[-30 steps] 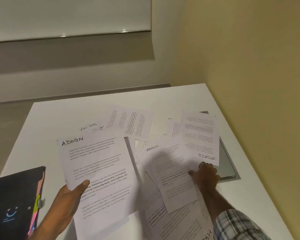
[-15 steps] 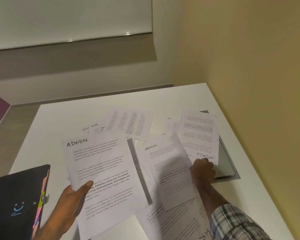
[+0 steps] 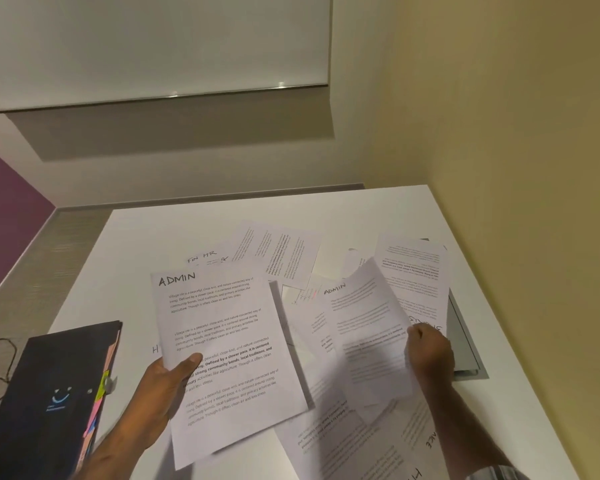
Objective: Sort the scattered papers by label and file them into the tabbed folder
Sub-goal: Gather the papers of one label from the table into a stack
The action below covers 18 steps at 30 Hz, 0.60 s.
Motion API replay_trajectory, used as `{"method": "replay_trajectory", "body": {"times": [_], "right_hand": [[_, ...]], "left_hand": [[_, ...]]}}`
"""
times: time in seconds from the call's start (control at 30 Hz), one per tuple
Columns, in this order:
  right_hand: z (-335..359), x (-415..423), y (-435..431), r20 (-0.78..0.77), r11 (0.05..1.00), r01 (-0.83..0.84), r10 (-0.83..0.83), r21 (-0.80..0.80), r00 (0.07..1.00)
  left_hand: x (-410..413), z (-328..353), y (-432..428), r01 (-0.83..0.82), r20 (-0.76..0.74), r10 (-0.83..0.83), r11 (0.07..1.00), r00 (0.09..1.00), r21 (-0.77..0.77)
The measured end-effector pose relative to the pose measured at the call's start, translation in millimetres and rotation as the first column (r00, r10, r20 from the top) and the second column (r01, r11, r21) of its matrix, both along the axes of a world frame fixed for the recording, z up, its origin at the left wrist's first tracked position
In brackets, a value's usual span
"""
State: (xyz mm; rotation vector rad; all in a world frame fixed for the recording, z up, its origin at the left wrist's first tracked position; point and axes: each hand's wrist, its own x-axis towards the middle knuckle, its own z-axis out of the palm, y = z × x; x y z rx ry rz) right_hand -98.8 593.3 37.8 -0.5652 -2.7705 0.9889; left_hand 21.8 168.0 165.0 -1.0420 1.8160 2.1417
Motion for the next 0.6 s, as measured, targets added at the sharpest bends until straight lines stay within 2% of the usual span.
{"method": "replay_trajectory", "body": {"times": [0.2,0.27,0.5,0.6], "right_hand": [[56,0,20,-0.044,0.984,0.093,-0.101,-0.152,0.994],[66,4,24,-0.013,0.97,0.131,-0.137,-0.203,0.991],[37,22,15,0.148,0.928,0.182,-0.14,-0.324,0.979],[37,29,13,0.155,0.926,0.187,-0.143,-0.327,0.978]], "left_hand": [[-5,0,1,0.032,-0.024,-0.032,0.999,0.999,-0.021],[-6,0,2,0.044,-0.026,-0.044,0.999,0.999,-0.029],[-6,-6,7,0.084,-0.038,-0.085,0.996,0.996,-0.014],[-5,-9,5,0.092,-0.039,-0.092,0.996,0.995,-0.005]]}}
